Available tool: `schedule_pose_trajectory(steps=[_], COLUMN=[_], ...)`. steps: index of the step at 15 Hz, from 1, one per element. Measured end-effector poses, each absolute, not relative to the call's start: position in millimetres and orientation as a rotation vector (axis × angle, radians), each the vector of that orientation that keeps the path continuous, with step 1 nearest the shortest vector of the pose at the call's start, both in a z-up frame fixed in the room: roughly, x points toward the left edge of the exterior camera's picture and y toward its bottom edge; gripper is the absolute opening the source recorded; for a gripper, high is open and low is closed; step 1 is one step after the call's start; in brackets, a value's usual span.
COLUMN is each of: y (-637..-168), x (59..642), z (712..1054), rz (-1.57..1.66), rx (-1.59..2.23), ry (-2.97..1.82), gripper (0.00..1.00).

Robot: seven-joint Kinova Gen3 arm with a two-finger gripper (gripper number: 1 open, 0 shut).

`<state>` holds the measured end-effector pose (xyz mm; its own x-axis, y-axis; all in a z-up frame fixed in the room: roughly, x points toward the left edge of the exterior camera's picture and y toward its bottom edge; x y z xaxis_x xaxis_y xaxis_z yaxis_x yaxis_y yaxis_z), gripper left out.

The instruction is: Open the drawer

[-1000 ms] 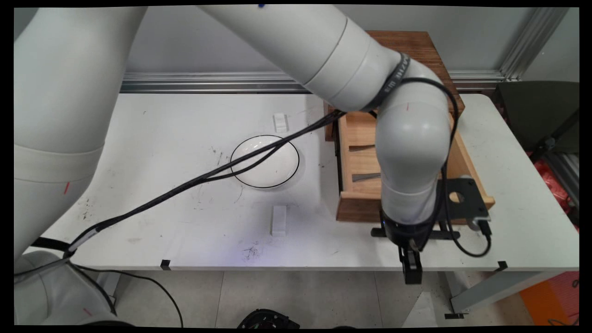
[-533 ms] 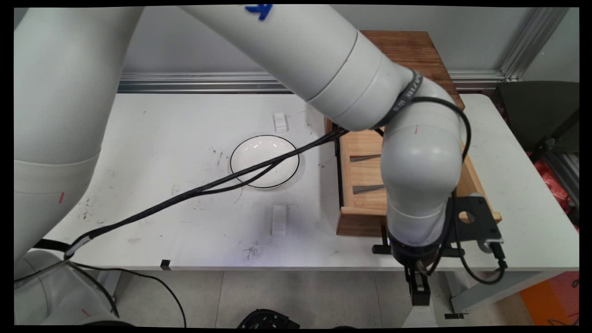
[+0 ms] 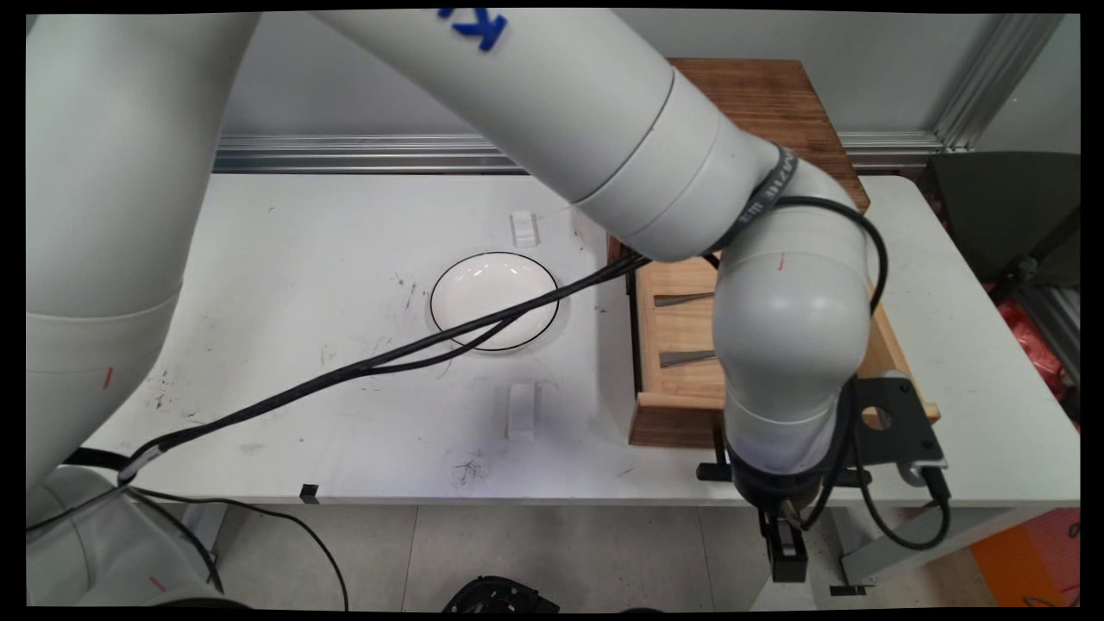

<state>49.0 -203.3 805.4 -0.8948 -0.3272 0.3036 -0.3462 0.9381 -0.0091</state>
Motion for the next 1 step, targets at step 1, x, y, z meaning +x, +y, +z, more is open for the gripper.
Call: schedule_pose_trajectory(steps=[1], y=[-202.3], x=[48.4], z=[805.8], rz=[0.091], rx=[0.495], ry=[-2.793], gripper=[1.0])
